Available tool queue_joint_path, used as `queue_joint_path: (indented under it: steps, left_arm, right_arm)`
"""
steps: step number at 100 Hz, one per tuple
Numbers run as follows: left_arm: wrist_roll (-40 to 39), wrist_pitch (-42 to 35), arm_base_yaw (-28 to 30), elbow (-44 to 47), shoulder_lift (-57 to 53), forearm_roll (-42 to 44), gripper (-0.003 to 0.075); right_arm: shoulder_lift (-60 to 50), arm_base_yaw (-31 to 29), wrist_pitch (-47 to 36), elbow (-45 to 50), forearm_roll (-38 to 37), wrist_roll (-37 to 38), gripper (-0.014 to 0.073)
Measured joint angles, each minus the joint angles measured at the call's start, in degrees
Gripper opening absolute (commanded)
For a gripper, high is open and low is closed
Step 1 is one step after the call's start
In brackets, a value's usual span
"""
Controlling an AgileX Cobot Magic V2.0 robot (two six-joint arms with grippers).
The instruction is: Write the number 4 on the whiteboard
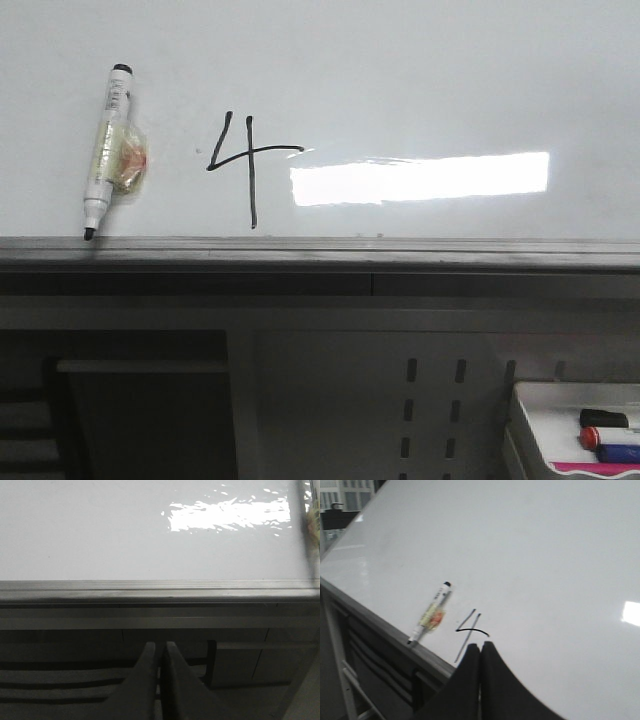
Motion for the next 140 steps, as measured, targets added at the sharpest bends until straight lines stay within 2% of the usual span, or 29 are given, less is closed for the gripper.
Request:
queue_joint_path:
  steps: [14, 34, 48, 62, 73, 99, 140]
  left_arm:
    - [0.0, 0.0, 0.0, 0.0, 0.0, 0.0, -0.002]
    - [0.0, 0.0, 0.0, 0.0, 0.0, 0.0, -0.002]
    - [0.0, 0.0, 0.0, 0.0, 0.0, 0.0, -0.002]
    - [0.0, 0.0, 0.0, 0.0, 0.0, 0.0, -0.002]
    - [0.0, 0.1, 0.0, 0.0, 0.0, 0.0, -0.002]
    - [0.0, 0.1, 0.0, 0.0, 0.0, 0.0, -0.002]
    - [0.0, 0.1, 0.0, 0.0, 0.0, 0.0, -0.002]
  right_arm:
    - [0.0, -9.7, 0.6, 0.0, -4.5, 5.3, -0.0064]
    - [-2.4, -25.5, 0.4, 2.4, -7.0, 6.2, -0.0064]
    - [-10.3, -34.9, 0.4, 8.7, -7.2, 6.6, -0.0064]
    - [-19.2, -41.0, 2.7, 15.7, -7.3, 6.6, -0.0064]
    - [-20.4, -42.7, 5.9, 19.7, -7.4, 6.6, -0.0064]
    - [-20.5, -43.1, 16.6, 19.8, -7.1, 6.6, -0.0064]
    - [-20.5, -43.1, 17.5, 19.6, -7.1, 6.6, -0.0064]
